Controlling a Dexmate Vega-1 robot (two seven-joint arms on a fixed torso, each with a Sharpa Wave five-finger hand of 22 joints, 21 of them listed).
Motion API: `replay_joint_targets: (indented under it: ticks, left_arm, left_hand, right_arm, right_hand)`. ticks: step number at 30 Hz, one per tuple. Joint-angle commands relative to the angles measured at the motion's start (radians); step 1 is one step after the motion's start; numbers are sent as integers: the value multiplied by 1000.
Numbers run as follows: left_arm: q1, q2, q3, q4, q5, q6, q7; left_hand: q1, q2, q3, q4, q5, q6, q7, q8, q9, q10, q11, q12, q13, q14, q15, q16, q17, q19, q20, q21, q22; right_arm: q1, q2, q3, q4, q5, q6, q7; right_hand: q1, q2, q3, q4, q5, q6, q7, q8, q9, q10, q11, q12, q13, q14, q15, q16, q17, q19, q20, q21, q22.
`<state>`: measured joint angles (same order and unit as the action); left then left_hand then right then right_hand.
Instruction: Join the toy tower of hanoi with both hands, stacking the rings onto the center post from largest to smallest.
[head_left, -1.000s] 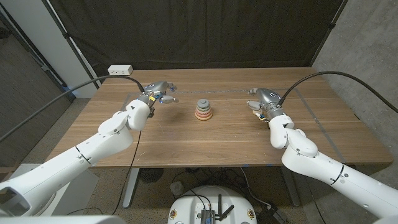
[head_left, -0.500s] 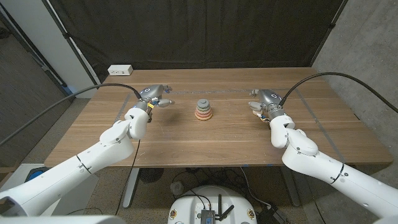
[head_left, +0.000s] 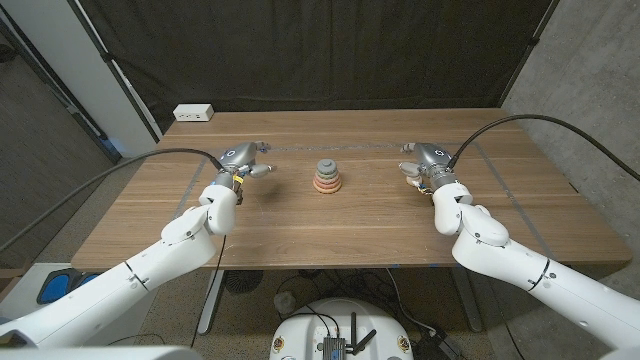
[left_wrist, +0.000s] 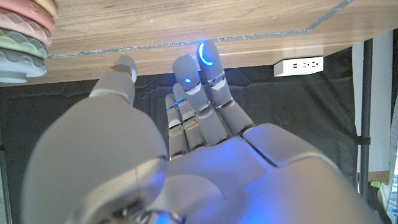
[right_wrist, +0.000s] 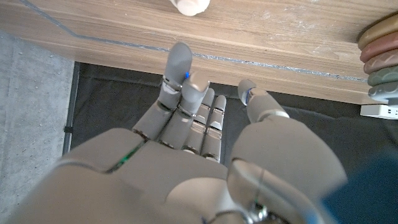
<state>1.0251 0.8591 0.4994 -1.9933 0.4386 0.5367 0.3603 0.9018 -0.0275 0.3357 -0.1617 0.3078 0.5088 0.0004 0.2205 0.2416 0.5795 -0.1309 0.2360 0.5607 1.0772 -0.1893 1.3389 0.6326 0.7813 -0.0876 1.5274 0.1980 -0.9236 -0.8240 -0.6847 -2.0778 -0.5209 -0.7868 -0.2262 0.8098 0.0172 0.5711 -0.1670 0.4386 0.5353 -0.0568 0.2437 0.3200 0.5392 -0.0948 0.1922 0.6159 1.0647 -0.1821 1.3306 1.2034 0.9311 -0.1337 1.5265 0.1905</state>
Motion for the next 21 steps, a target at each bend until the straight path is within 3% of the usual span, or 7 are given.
replay_joint_targets:
  ticks: [1, 21]
  left_arm:
    - [39, 8, -32, 6, -67, -22, 42]
    - [72, 29, -58, -38, -91, 26, 76]
  left_hand:
    - [6, 5, 11, 2, 4, 8, 2, -5, 2, 11, 2, -3, 1, -7, -30, 1, 1, 8, -119, 2, 0]
    - [-7, 7, 17, 4, 5, 19, 4, -8, 2, 24, 2, -5, 3, -7, -30, 2, 3, 7, -118, 0, 0]
  right_arm:
    - [34, 7, -32, 15, -9, -39, 36]
    - [90, -29, -82, 8, -15, -153, 140]
  right_hand:
    - [-8, -8, -1, -1, -5, -9, 11, -7, 0, -20, 4, -2, 1, -8, -36, -5, 1, -8, -80, -5, 2]
    - [-20, -45, -25, 0, -26, -83, 33, -35, -7, -76, 21, -2, -8, -51, -37, -48, -27, -43, -79, -15, 2]
